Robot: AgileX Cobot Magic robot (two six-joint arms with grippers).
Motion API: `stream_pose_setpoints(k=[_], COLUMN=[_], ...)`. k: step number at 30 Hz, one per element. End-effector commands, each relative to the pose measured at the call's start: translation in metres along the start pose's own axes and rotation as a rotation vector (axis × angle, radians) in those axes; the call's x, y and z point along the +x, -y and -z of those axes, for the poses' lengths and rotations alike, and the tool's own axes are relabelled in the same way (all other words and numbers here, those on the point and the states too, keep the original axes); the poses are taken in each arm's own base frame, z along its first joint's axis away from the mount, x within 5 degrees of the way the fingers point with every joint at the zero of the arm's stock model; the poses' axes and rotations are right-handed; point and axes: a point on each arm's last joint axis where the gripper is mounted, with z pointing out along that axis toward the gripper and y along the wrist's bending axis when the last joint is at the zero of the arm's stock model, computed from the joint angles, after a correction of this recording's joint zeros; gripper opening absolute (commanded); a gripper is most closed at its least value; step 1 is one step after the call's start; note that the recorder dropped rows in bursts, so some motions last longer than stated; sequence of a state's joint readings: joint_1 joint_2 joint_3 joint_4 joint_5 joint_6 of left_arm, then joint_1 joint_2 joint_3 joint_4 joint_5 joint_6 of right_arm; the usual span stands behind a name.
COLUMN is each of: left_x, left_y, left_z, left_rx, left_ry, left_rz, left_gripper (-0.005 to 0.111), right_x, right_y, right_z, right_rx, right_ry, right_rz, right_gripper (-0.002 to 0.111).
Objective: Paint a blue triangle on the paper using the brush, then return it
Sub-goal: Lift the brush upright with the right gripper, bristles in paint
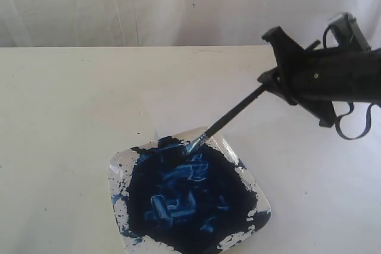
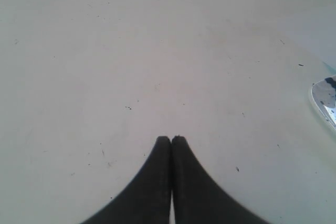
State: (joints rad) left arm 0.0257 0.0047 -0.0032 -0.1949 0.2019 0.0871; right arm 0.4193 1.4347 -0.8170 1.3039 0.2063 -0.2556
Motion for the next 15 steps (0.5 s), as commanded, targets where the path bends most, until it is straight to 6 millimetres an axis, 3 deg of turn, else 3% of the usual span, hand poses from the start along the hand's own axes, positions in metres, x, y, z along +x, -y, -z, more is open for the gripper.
stream_pose_setpoints(k=[1, 8, 15], left_x=[0.001, 0.001, 0.001], left_y=[0.0, 0.0, 0.0], left_z=[0.0, 0.0, 0.0], left_rx=[0.003, 0.003, 0.003], left_ry=[0.002, 0.002, 0.002], left_rz=[0.014, 0.014, 0.014], left_gripper=[0.0, 0.0, 0.0], right_x=[-0.003, 0.013, 0.033], right_y=[-0.036, -0.078, -0.097], right_z=[0.013, 0.019, 0.022], right_rx=[-0.13, -0.274, -0.356], right_ry=[-0.034, -0.05, -0.035], right_rz=[0.169, 0.56, 0.914], right_gripper=[0.0, 0.0, 0.0])
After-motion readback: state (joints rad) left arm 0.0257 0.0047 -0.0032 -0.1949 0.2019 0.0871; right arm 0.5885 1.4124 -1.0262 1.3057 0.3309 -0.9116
